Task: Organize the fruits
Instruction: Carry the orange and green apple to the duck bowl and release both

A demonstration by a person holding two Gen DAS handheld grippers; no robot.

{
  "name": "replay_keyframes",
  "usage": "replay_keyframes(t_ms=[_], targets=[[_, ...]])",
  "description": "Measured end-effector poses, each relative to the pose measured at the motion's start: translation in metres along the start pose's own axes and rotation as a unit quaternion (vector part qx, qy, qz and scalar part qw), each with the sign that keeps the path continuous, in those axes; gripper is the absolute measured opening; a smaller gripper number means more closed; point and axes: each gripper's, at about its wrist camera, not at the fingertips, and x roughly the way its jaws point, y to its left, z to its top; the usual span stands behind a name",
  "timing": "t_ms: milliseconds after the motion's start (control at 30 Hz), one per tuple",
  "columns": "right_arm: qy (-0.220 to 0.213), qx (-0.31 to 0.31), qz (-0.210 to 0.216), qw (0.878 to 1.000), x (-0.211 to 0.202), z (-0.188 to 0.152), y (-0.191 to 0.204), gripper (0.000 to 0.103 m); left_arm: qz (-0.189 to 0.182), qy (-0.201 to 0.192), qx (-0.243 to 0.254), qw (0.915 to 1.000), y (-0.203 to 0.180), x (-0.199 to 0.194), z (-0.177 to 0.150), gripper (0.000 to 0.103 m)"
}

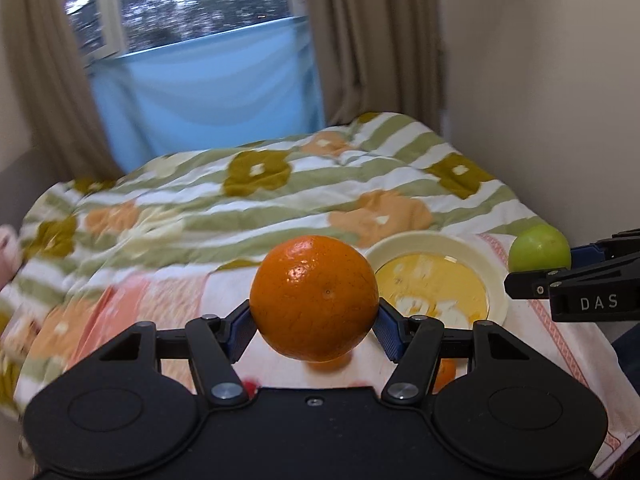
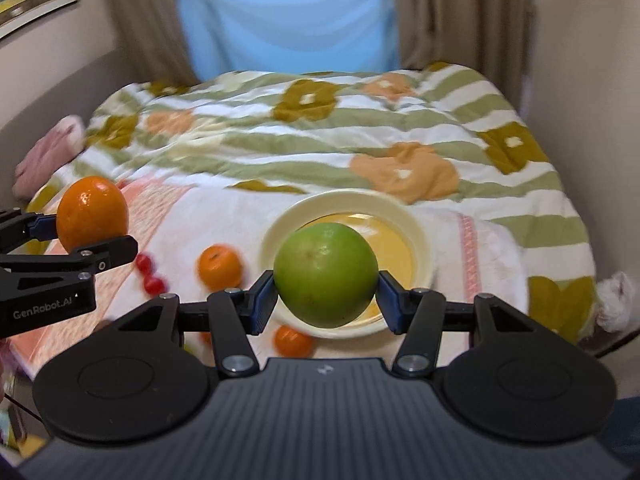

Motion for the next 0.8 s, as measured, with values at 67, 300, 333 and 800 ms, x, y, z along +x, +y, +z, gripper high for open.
replay_keyframes(t_ms=[67, 300, 333, 800], targets=[[-0.002, 0.012, -0.012, 1.000, 0.007, 0.012, -0.009, 0.068, -0.015, 0.001, 0.014, 0.9998, -0.002, 0.017, 0.011, 0.066], [0.000, 0.041, -0.058, 0.997, 0.046, 0.036, -0.036, 0.068, -0.073, 0.011, 0.082, 0.9938, -0.023, 0.093, 0.034, 0.066], [0.003, 0.047, -0.063, 0.997, 0.052, 0.038, -0.039, 0.068, -0.079, 0.014, 0.094, 0.9924, -0.028, 0.104, 0.036, 0.066], [0.039, 0.099, -0.098, 0.989, 0.111, 0.026, -0.058, 0.068, -0.144, 0.060, 0.161, 0.9745, -0.066, 0.209, 0.029, 0.064]])
